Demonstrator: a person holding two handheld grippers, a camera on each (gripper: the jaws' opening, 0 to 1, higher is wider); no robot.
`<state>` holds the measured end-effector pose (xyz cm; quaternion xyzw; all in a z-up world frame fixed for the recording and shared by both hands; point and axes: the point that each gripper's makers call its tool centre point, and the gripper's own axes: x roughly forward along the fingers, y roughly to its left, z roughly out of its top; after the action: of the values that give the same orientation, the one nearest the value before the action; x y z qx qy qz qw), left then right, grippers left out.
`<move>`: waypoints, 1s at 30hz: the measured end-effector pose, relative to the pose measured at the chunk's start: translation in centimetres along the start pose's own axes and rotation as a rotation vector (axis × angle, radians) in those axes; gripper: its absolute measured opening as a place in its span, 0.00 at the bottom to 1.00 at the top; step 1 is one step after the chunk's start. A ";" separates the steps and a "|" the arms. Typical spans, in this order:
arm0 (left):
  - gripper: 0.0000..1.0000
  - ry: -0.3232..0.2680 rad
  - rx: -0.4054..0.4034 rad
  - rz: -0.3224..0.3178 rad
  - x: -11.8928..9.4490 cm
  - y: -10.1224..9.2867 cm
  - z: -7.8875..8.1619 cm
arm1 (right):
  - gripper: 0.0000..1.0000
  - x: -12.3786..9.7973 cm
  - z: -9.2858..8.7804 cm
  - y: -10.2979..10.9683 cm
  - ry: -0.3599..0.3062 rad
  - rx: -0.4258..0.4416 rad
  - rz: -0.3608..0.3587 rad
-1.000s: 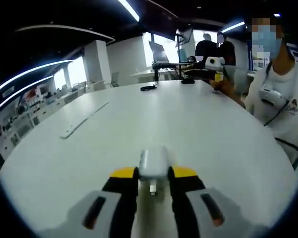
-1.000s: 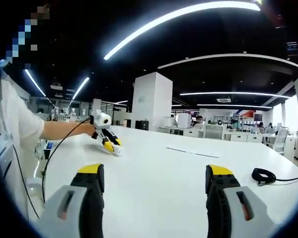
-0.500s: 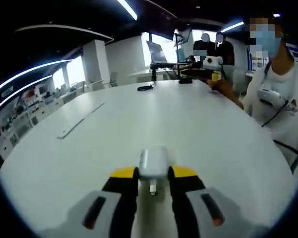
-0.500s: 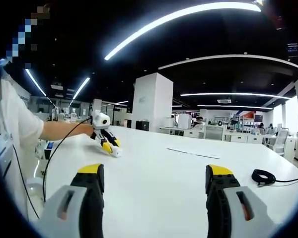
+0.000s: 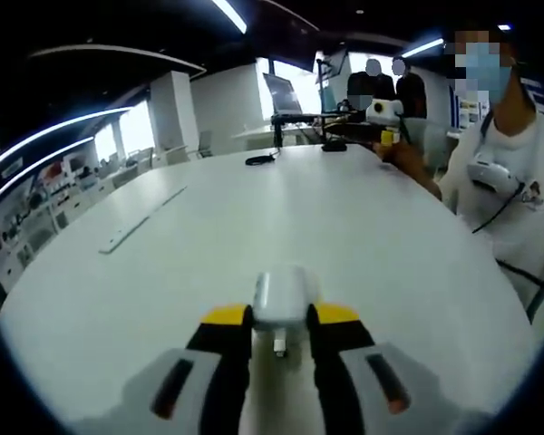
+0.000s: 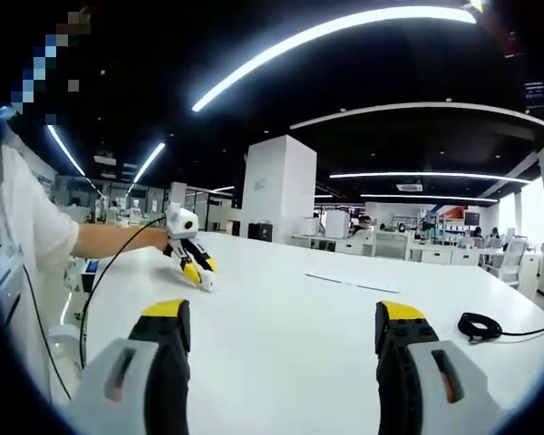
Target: Plug the desk Type‑C cable into the charger adapter.
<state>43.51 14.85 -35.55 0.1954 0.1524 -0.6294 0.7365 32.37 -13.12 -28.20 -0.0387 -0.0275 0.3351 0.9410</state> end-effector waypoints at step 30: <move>0.24 -0.007 0.013 0.001 -0.2 -2.3 0.1 | 0.86 -0.4 0.7 0.3 -0.019 -0.008 0.001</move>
<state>41.19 14.71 -35.56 0.1982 0.1457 -0.6308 0.7359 31.80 -13.14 -27.56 -0.0391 -0.0377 0.3359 0.9403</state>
